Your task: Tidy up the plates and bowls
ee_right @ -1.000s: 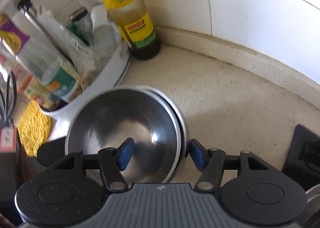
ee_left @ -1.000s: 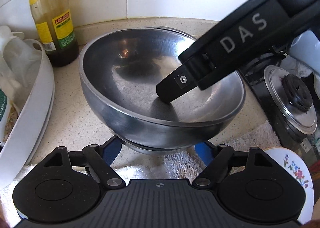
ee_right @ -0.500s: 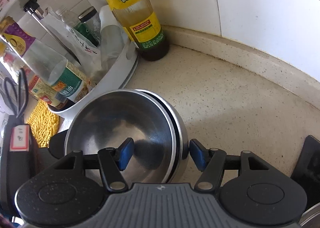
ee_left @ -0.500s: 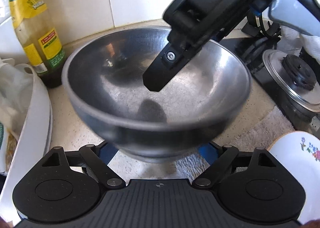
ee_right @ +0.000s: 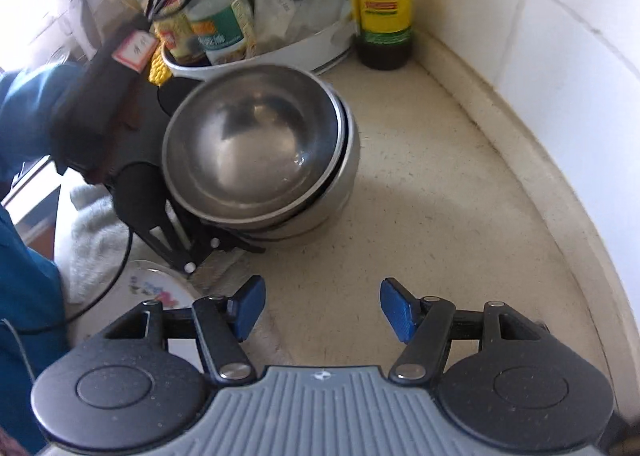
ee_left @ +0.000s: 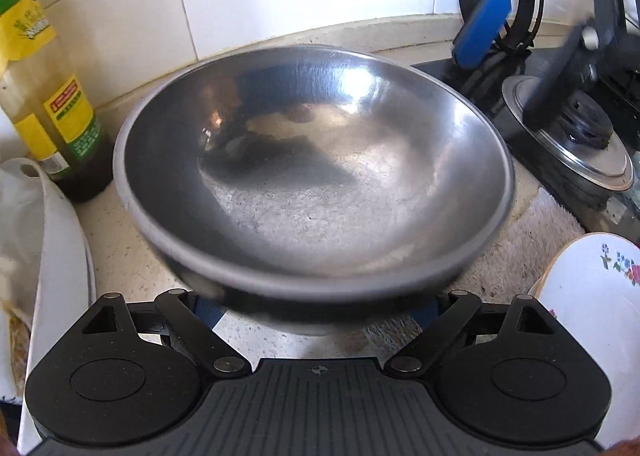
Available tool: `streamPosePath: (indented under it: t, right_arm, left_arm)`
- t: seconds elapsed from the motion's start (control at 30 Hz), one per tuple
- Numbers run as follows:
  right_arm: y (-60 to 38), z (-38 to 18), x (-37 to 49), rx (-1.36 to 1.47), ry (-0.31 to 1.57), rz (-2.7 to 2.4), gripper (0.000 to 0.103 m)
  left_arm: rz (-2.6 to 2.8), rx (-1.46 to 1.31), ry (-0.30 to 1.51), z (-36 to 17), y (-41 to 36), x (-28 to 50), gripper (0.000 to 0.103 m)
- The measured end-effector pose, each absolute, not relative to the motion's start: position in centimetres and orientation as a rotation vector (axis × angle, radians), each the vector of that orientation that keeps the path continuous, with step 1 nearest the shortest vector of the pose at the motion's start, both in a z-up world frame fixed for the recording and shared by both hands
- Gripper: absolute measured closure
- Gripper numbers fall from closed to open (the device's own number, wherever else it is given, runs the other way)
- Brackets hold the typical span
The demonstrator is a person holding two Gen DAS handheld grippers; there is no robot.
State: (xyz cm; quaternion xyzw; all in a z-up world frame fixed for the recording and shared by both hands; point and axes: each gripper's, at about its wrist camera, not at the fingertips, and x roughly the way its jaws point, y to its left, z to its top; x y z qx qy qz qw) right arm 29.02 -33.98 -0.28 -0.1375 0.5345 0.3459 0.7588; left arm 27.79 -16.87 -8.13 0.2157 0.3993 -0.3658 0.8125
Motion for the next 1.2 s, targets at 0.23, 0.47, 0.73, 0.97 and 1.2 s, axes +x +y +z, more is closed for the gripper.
streamPosePath:
  t: [0.23,0.47,0.73,0.97,1.2]
  right_arm:
    - [-31.8,-4.4,32.2,-0.435,1.151,0.942,0.038]
    - [-29.0,-6.2,32.8,-0.599,1.116,1.058,0.035]
    - [-26.8,-7.7,34.5,-0.735,1.100,1.055,0.000]
    - [-26.4,-7.8,34.7,-0.712,1.122,1.012,0.000]
    - [-25.0,-6.8,33.2,-0.736,1.048,1.070,0.020]
  left_arm:
    - [-0.820,0.503,0.850,-8.3,-17.3,28.7,0.007]
    - [-0.862,0.535,0.814,-8.6,-17.3,29.6,0.001]
    - [-0.896,0.525,0.819,-8.8,-17.3,31.0,0.000]
    - [-0.885,0.486,0.848,-8.9,-16.5,32.3,0.000]
    - [-0.914,0.483,0.821,-9.3,-14.9,32.1,0.000]
